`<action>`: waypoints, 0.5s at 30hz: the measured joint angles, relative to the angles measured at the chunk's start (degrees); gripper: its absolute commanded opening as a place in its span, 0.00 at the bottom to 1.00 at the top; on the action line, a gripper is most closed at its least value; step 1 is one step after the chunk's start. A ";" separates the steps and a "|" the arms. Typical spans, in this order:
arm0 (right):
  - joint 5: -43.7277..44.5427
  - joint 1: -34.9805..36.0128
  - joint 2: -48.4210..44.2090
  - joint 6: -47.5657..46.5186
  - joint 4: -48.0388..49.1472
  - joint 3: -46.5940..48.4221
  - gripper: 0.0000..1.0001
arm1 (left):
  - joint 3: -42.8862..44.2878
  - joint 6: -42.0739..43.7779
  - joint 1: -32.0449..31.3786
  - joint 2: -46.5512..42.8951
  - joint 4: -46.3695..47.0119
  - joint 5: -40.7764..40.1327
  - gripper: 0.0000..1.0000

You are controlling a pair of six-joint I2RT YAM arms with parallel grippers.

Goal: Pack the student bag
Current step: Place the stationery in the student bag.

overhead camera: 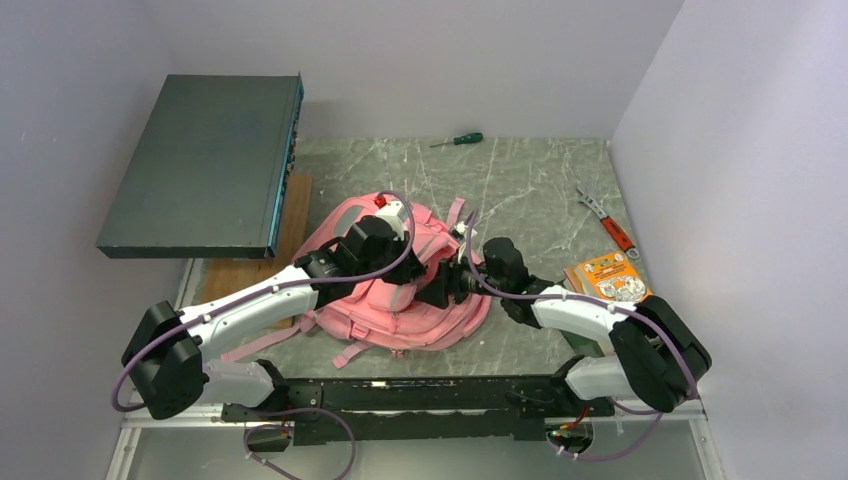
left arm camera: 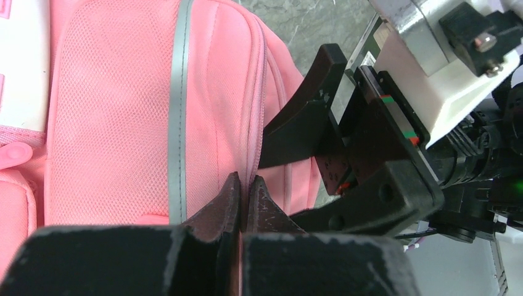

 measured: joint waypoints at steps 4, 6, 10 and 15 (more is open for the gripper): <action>1.33 0.02 0.04 1.20 2.19 -1.05 0.43 | 0.00 -0.02 0.00 0.00 0.00 0.22 0.00; 2.14 0.00 0.79 1.38 3.32 -1.01 0.38 | 0.00 -0.02 -0.02 0.00 0.02 0.24 0.00; 4.66 0.04 5.05 1.66 4.00 1.20 0.39 | 0.00 -0.02 -0.20 0.00 0.00 0.24 0.00; 6.80 0.04 8.94 1.86 4.13 4.39 0.49 | 0.00 0.13 -0.35 0.02 -0.09 0.00 0.00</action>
